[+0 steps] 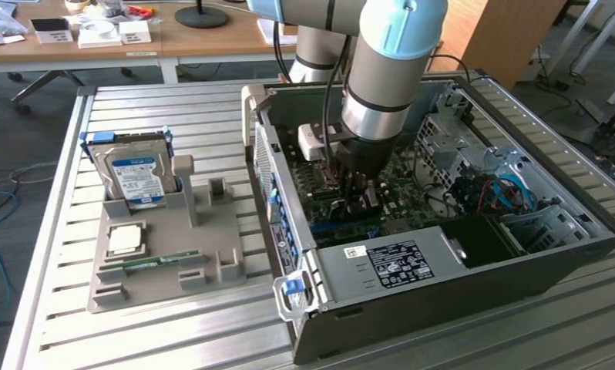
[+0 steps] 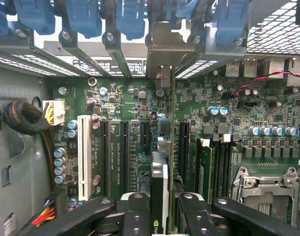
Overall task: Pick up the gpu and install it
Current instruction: 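Insert the gpu into the slot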
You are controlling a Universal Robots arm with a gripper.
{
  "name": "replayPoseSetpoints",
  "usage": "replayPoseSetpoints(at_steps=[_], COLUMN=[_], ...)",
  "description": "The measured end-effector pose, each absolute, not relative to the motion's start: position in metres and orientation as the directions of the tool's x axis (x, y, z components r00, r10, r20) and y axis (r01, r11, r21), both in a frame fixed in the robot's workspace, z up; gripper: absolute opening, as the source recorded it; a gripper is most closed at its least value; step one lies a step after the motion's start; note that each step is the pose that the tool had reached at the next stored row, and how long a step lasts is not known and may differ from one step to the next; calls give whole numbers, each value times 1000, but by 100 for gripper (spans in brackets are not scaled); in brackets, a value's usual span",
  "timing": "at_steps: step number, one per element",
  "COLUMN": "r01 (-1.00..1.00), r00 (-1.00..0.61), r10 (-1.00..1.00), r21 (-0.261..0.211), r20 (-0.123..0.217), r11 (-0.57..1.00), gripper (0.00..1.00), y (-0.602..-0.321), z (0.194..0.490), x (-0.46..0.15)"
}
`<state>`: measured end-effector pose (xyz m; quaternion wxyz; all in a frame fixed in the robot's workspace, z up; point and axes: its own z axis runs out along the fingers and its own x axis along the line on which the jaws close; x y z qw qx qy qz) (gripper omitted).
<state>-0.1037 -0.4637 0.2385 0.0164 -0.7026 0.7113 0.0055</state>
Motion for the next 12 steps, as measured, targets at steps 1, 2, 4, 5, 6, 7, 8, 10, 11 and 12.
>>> replayPoseSetpoints(at_steps=[1, 2, 4, 5, 6, 7, 8, 10, 11, 12], r01=[-1000, -1000, -1000, -1000, -1000, -1000, -1000, -1000, -1000, -1000], r00=[-12, -12, -12, -12, -12, -12, -12, -12, -12, -12], r10=[-999, -999, -999, -999, -999, -999, -999, -999, -999, -999], r21=[-15, -15, -15, -15, -15, -15, -15, -15, -15, -15], r20=[-31, -31, -31, -31, -31, -31, -31, -32, -32, -31], r11=[13, 13, 13, 13, 13, 13, 13, 13, 13, 13], gripper=[27, 27, 27, 27, 27, 27, 27, 28, 33, 33], y=[-464, -464, -464, -464, -464, -464, -464, -464, -464, -464], z=[238, 238, 238, 238, 238, 238, 238, 238, 238, 238], x=[-104, -104, -104, -104, -104, -104, -104, -104, -104, -104])
